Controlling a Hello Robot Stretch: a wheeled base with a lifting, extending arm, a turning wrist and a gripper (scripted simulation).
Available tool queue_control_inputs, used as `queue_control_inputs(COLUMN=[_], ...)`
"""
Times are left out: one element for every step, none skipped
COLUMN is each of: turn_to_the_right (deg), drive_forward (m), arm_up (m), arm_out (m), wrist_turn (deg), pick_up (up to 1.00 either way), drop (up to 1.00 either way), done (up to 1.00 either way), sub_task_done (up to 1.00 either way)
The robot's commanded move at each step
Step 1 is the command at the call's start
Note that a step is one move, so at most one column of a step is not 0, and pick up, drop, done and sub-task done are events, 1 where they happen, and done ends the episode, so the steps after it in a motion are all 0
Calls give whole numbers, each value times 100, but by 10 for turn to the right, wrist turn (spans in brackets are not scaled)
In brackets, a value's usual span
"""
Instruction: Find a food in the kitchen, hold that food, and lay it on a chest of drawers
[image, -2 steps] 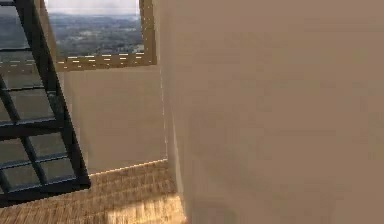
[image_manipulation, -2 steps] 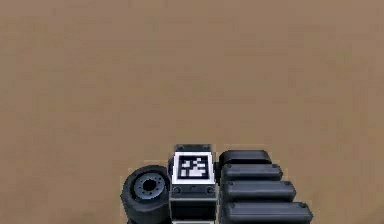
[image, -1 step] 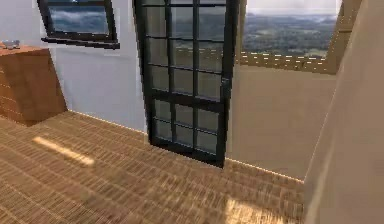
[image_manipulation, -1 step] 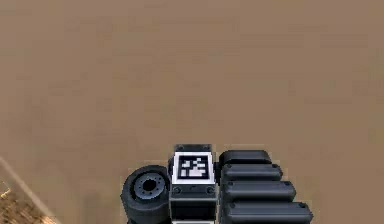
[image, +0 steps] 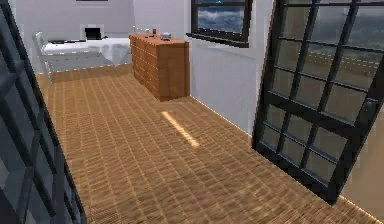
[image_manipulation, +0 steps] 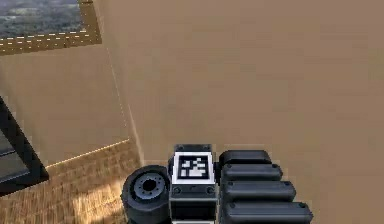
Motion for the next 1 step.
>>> queue_control_inputs(turn_to_the_right=[0], drive_forward=[35], arm_up=[0], arm_out=[0], wrist_turn=[0], pick_up=[0], drop=[0], done=[0], sub_task_done=[0])
